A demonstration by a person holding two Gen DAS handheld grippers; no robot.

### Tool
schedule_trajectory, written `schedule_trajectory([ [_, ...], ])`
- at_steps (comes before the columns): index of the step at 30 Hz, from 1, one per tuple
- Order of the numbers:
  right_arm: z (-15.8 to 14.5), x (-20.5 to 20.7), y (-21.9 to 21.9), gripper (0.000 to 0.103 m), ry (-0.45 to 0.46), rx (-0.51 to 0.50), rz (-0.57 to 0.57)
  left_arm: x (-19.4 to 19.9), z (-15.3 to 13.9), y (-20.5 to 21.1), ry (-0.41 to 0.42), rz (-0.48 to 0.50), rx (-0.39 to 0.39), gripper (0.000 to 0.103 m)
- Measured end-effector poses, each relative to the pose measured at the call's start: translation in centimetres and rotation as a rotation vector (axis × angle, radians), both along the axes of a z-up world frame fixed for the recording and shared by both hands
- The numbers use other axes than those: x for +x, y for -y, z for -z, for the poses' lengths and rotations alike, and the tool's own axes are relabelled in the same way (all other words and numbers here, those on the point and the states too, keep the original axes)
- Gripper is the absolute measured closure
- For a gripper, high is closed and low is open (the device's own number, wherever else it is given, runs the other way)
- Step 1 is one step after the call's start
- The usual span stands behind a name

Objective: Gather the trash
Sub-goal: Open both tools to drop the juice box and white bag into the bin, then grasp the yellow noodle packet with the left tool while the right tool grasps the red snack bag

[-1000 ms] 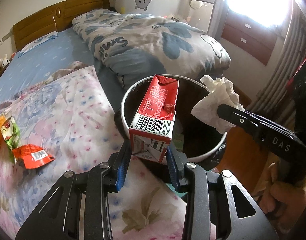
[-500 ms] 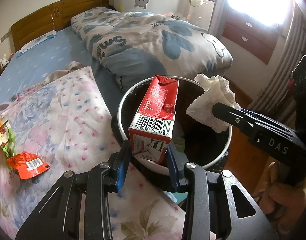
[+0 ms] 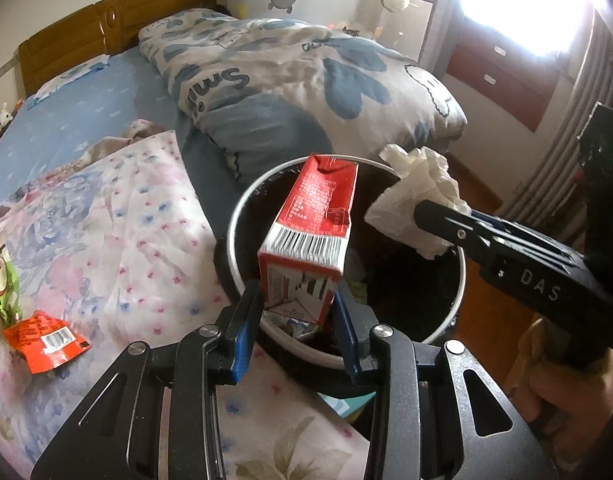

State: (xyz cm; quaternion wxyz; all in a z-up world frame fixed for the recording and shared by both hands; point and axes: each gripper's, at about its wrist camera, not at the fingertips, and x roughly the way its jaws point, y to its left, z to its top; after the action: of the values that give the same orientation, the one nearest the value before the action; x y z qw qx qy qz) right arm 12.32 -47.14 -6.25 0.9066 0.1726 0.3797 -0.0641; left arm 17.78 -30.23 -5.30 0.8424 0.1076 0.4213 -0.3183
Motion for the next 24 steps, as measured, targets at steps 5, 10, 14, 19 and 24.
schedule_trajectory([
  [5,-0.3,-0.3,0.3,0.048,0.018,0.029,0.029,-0.3,0.1,-1.0,-0.014,-0.018,-0.021,0.044],
  [10,-0.8,-0.8,-0.4,0.03,0.039,0.036,0.032,-0.8,0.0,-3.4,-0.031,-0.055,-0.051,0.043],
  [14,-1.0,-1.1,-1.7,0.026,0.045,0.062,0.014,-1.6,0.2,-6.5,-0.046,-0.104,-0.078,0.039],
  [19,-1.0,-1.2,-4.3,0.023,0.05,0.081,-0.036,-2.4,0.7,-10.3,-0.053,-0.164,-0.088,0.038],
  [24,-1.0,-1.0,-7.6,0.022,0.053,0.095,-0.102,-2.8,1.2,-14.8,-0.064,-0.244,-0.098,0.037],
])
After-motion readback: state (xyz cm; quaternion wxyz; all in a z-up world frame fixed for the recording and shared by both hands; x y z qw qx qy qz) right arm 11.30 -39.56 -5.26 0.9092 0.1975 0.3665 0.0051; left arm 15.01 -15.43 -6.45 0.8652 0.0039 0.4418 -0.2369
